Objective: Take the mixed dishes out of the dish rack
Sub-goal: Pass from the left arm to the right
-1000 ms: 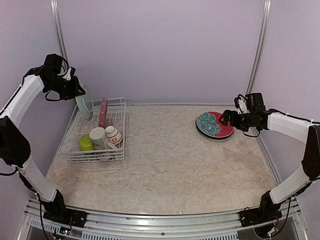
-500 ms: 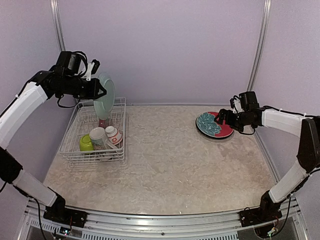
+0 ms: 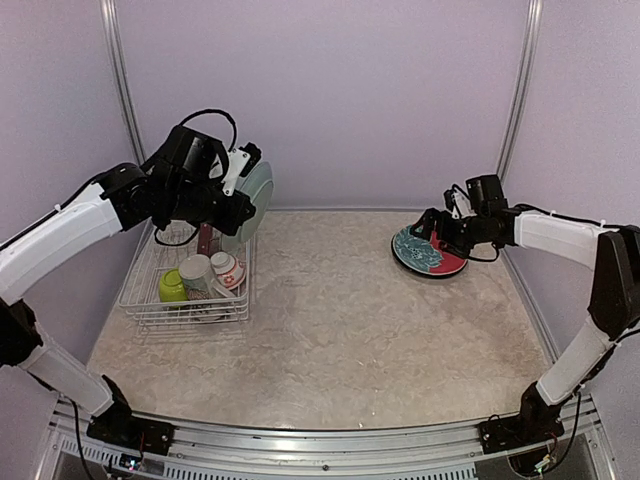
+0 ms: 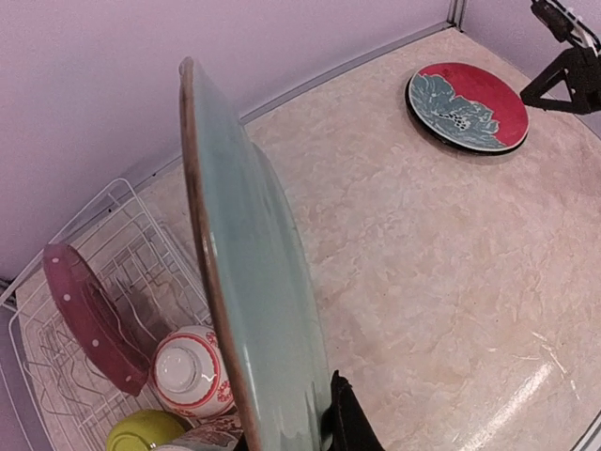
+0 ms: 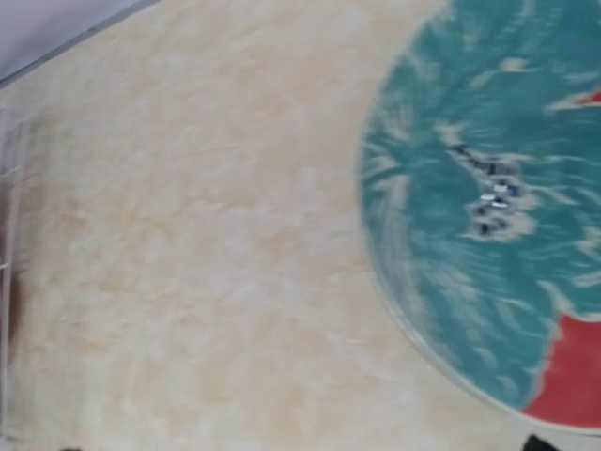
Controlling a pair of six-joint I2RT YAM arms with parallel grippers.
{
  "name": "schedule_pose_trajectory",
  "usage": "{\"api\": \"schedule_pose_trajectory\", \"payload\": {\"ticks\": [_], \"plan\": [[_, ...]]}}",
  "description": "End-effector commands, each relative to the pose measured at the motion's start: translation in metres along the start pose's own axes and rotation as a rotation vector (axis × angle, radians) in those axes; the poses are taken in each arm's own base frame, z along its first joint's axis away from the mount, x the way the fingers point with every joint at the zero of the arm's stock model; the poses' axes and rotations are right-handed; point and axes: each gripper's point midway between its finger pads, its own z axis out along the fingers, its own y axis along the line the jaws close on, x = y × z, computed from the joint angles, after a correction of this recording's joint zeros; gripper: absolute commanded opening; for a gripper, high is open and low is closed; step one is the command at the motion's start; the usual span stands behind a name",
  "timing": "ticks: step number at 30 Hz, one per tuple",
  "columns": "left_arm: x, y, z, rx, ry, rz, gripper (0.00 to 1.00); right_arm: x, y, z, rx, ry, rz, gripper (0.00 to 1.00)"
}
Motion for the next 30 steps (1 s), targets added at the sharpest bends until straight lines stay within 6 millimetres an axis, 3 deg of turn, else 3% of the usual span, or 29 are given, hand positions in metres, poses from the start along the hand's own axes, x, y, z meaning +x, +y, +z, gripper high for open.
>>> {"api": "schedule_pose_trajectory", "payload": {"ticks": [1, 6, 12, 20, 27, 30], "plan": [[-0.036, -0.014, 0.0, -0.118, -0.159, 0.159, 0.0, -0.004, 0.031, 0.005, -0.08, 0.013, 0.005, 1.0], [-0.014, -0.058, 0.027, -0.183, -0.133, 0.401, 0.0, -0.009, 0.061, 0.006, -0.138, 0.018, 0.001, 1.0], [0.005, -0.093, 0.053, -0.225, -0.107, 0.57, 0.0, -0.012, 0.101, 0.009, -0.229, 0.036, 0.005, 1.0], [0.025, -0.12, 0.072, -0.229, -0.077, 0.671, 0.0, 0.001, 0.148, 0.027, -0.289, 0.116, -0.03, 1.0], [0.037, -0.127, 0.084, -0.236, -0.047, 0.717, 0.0, 0.027, 0.181, 0.045, -0.304, 0.209, -0.09, 0.97], [0.041, -0.129, 0.088, -0.24, -0.036, 0.732, 0.0, 0.04, 0.185, 0.052, -0.288, 0.252, -0.115, 0.94]]}}
